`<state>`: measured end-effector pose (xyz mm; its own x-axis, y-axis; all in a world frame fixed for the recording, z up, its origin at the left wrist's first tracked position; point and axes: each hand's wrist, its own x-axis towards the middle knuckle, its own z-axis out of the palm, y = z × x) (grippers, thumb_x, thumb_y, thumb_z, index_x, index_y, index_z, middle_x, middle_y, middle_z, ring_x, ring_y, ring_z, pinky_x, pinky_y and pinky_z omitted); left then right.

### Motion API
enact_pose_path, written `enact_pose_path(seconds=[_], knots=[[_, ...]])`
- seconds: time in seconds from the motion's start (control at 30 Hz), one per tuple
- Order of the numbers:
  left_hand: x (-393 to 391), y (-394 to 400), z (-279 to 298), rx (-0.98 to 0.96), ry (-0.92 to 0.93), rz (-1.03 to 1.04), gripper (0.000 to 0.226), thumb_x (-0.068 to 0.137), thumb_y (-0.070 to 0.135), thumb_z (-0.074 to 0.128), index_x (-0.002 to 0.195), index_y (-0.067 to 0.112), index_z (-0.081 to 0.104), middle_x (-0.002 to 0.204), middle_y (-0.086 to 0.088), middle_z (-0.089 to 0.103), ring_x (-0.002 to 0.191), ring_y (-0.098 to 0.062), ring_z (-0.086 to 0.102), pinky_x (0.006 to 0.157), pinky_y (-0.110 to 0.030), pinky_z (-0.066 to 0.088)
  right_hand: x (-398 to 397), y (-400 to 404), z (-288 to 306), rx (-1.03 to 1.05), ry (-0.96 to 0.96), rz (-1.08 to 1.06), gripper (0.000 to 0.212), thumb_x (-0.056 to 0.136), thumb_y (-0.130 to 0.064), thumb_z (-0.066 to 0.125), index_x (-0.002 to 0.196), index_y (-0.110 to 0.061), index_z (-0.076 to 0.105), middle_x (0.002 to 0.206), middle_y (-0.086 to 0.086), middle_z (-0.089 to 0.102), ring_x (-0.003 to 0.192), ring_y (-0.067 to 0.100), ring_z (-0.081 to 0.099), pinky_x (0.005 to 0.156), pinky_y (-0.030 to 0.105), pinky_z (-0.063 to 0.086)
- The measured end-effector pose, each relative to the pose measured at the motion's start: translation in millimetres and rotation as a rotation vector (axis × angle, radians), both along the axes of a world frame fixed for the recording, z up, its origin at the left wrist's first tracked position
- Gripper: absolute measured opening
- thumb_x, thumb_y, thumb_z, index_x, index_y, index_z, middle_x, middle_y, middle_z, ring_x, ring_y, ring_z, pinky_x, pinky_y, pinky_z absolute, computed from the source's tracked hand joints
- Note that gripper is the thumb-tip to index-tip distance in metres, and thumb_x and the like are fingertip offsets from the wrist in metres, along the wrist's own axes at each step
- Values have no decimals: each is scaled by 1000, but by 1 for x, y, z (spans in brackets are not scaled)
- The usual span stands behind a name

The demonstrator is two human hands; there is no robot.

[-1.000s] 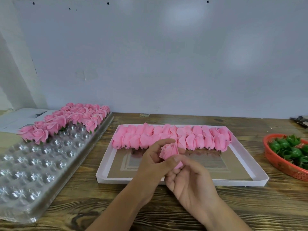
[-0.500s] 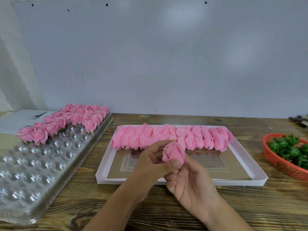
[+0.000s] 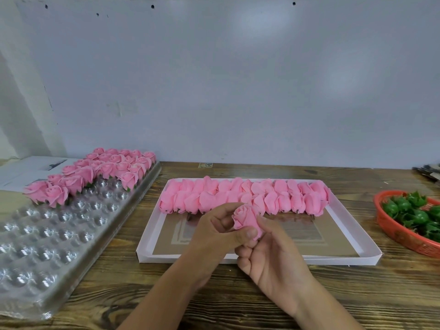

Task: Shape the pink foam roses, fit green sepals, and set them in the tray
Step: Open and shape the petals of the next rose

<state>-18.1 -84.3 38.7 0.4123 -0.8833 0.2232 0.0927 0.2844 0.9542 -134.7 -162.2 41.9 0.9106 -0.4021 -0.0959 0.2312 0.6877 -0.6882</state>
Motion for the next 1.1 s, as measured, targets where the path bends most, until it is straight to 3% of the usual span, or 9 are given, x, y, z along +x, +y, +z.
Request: enact_pose_path(seconds=[0.23, 0.47, 0.57, 0.7, 0.77, 0.83, 0.93, 1.03, 1.1], knots=[[1, 1, 0, 20, -1, -42, 41, 76, 23, 86, 114, 14, 72, 91, -6, 74, 74, -13, 68, 67, -23, 55, -1, 1, -1, -12, 2, 43, 23, 79, -35, 64, 78, -16, 77, 61, -3, 53, 56, 9, 52, 52, 20, 45], [1, 1, -3, 37, 46, -73, 55, 69, 27, 89, 115, 5, 68, 96, -12, 70, 88, -26, 64, 80, -38, 55, -3, -2, -2, 89, -22, 163, 34, 75, -31, 72, 99, -7, 74, 69, 2, 50, 58, 13, 48, 52, 23, 45], [0, 1, -1, 30, 66, -62, 47, 67, 23, 88, 108, 8, 70, 92, -10, 71, 85, -28, 62, 78, -37, 54, -2, -3, -2, 75, -38, 171, 34, 76, -32, 72, 101, -9, 74, 70, 1, 49, 59, 12, 48, 54, 22, 45], [1, 1, 1, 1, 84, -68, 33, 71, 21, 85, 100, 13, 72, 78, -3, 69, 68, -16, 62, 65, -28, 54, -2, -3, -3, -15, -1, 176, 30, 80, -41, 69, 94, -15, 75, 68, 0, 53, 61, 12, 51, 55, 23, 45], [1, 1, 1, -16, 106, -72, 34, 70, 24, 87, 99, 15, 72, 77, -4, 68, 67, -25, 55, 61, -28, 51, -4, -5, 1, -140, 99, 177, 40, 81, -53, 62, 91, -16, 75, 74, 4, 60, 63, 14, 55, 55, 24, 46], [1, 1, 2, -26, 117, -70, 39, 68, 30, 90, 100, 14, 73, 84, -9, 69, 77, -34, 50, 65, -33, 52, -9, -12, 6, -297, 260, 164, 56, 86, -65, 54, 92, -13, 73, 81, 9, 66, 65, 16, 58, 55, 24, 48], [3, 1, 2, -48, 143, -51, 43, 64, 28, 92, 100, 13, 75, 89, -10, 71, 82, -27, 63, 78, -29, 55, -27, -36, 16, -524, 503, -4, 60, 94, -59, 42, 100, -7, 70, 83, 8, 72, 60, 13, 59, 53, 22, 47], [3, 2, 2, -22, 159, -35, 37, 67, 22, 86, 101, 13, 74, 90, -9, 71, 86, -20, 66, 84, -27, 54, -59, -76, 31, -763, 649, -377, 30, 98, -30, 54, 92, -10, 75, 74, 0, 74, 59, 11, 59, 57, 25, 47], [3, 2, 2, -8, 159, -31, 37, 69, 20, 86, 103, 12, 74, 92, -10, 72, 88, -19, 67, 85, -26, 54, -83, -112, 37, -996, 785, -670, 16, 93, -15, 59, 87, -11, 73, 74, -1, 74, 69, 19, 64, 68, 37, 54]])
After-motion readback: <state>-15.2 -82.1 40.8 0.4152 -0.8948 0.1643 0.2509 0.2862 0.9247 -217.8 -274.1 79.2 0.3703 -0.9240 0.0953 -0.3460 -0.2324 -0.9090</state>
